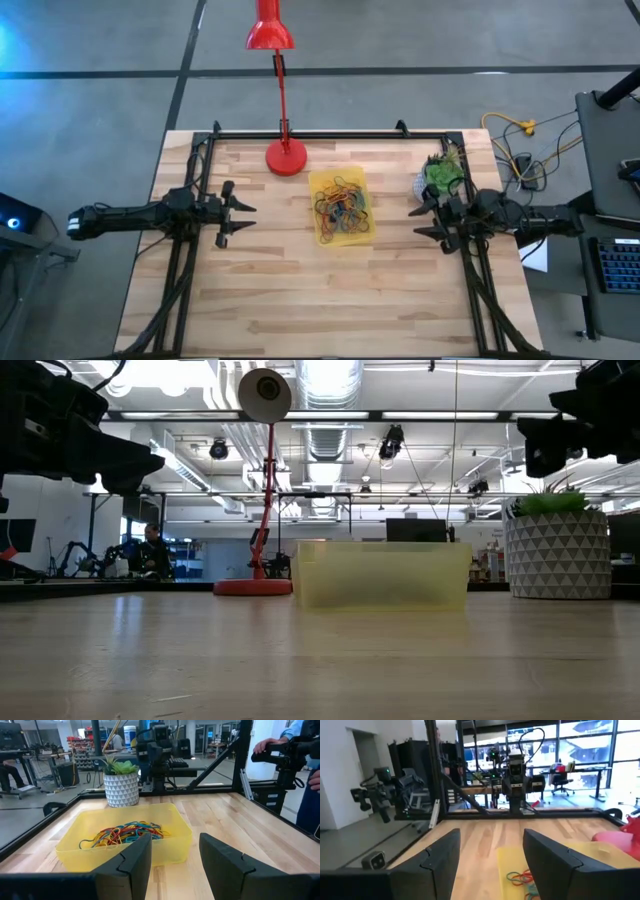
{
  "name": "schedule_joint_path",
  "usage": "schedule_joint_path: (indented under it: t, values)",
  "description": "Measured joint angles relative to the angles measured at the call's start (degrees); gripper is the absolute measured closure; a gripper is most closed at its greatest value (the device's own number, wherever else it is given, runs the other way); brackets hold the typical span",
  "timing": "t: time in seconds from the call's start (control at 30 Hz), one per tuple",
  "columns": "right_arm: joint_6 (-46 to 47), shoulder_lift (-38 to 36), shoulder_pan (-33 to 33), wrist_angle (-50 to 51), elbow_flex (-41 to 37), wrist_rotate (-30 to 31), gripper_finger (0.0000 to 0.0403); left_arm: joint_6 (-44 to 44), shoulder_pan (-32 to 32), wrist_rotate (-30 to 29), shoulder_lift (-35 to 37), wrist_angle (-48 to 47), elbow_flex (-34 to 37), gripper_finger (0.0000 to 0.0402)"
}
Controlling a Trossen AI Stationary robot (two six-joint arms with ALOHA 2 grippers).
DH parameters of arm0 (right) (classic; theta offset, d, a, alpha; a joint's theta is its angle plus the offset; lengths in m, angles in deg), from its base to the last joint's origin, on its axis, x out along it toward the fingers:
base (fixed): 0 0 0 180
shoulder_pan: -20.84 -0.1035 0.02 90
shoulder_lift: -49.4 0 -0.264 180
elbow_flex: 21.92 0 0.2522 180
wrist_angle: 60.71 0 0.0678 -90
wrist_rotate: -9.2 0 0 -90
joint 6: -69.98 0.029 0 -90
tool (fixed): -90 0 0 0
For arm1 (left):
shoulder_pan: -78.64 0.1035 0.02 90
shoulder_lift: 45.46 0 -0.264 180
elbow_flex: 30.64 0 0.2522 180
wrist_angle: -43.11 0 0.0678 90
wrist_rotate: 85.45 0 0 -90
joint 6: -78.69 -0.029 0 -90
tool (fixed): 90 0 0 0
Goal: Pick and place rubber bands into bin
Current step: Return to Home Position
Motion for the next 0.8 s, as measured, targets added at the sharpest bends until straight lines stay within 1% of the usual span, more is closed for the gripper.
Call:
schedule_joint_path:
  t: [0.17,0.4,0.8]
  values:
    - [-0.8,0.0,0.0,-0.3,0.0,4.3,0.0199,0.0,0.0,0.0,-0.1,0.0,0.0,0.0251]
    - [5.2,0.0,0.0,-0.3,0.0,4.5,0.0199,0.0,0.0,0.0,-0.1,0.0,0.0,0.0251]
    - [5.3,1.7,0.0,-0.3,0.0,4.5,0.0199,0.0,0.0,0.0,0.0,0.0,0.0,0.0251]
